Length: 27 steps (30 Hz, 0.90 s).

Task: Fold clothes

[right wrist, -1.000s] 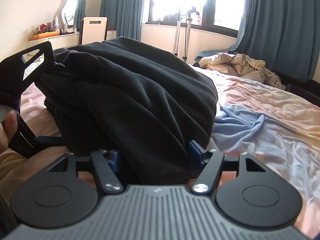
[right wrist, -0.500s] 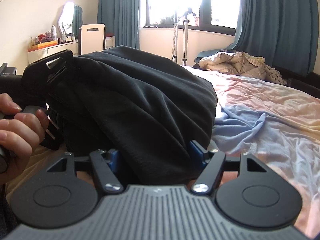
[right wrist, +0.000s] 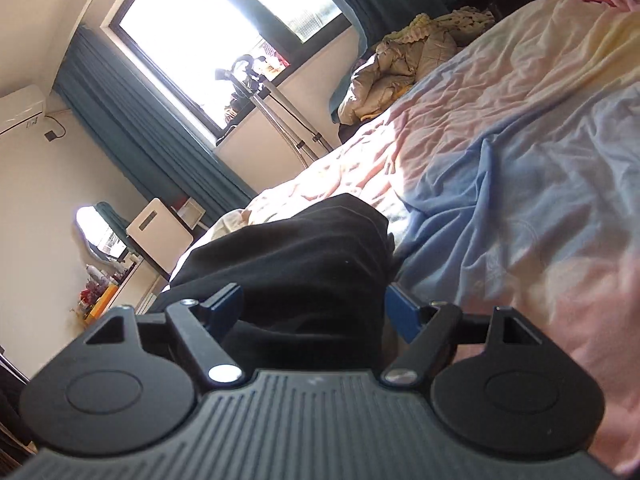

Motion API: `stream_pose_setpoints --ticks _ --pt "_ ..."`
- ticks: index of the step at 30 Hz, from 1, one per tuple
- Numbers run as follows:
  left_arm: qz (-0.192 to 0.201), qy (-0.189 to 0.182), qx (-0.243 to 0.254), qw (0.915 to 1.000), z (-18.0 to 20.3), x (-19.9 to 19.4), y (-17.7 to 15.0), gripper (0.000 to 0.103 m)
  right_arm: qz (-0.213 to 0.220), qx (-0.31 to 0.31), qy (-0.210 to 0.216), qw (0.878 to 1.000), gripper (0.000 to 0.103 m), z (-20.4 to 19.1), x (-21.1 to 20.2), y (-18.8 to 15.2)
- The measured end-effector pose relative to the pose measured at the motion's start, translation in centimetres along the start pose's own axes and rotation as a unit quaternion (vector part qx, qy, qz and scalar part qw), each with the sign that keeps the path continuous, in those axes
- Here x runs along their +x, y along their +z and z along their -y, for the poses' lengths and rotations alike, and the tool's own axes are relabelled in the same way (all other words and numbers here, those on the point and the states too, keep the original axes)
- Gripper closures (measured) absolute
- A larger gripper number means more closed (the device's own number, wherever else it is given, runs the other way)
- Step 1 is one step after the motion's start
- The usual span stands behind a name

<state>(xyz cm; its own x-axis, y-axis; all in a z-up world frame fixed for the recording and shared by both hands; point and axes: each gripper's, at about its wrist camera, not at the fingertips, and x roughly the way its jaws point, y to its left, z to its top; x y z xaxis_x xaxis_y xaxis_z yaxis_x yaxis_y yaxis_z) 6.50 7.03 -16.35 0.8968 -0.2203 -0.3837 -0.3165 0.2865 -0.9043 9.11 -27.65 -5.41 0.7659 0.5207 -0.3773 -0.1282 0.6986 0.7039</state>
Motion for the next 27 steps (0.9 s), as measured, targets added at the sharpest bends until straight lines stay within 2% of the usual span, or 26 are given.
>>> stream_pose_setpoints --ticks 4,7,12,15,17,19,22,24,27 --pt "0.011 0.007 0.018 0.9998 0.3 1.0 -0.8 0.014 -0.030 0.065 0.009 0.997 0.019 3.5 3.0 0.1" --pt "0.017 0.007 0.017 0.9997 0.1 1.3 -1.2 0.016 -0.045 0.108 0.048 0.992 0.015 5.1 4.8 -0.1" --pt "0.025 0.009 0.026 0.9993 -0.1 2.1 -2.0 0.021 -0.063 0.111 0.096 0.987 0.015 4.8 6.7 0.2" --pt "0.029 0.020 0.032 0.9989 -0.2 2.3 -2.6 0.029 -0.079 0.119 0.116 0.983 0.014 4.5 7.6 0.2" --pt "0.039 0.034 0.047 0.9976 0.1 2.4 -3.2 0.037 -0.081 0.109 0.108 0.985 0.014 3.8 7.7 -0.1" --pt "0.046 0.038 0.050 0.9970 0.1 2.4 -3.6 0.040 -0.077 0.097 0.101 0.987 0.014 3.1 7.6 -0.4" --pt "0.048 0.043 0.062 0.9960 0.3 2.3 -4.2 0.046 -0.072 0.082 0.085 0.990 0.023 2.3 7.4 -0.5" --pt "0.049 0.045 0.079 0.9947 0.7 2.2 -4.7 0.050 -0.067 0.072 0.072 0.993 0.040 2.0 7.3 -0.5" --pt "0.048 0.043 0.115 0.9912 1.6 1.8 -5.5 0.054 -0.040 0.046 0.053 0.997 0.051 0.5 6.0 -0.9"
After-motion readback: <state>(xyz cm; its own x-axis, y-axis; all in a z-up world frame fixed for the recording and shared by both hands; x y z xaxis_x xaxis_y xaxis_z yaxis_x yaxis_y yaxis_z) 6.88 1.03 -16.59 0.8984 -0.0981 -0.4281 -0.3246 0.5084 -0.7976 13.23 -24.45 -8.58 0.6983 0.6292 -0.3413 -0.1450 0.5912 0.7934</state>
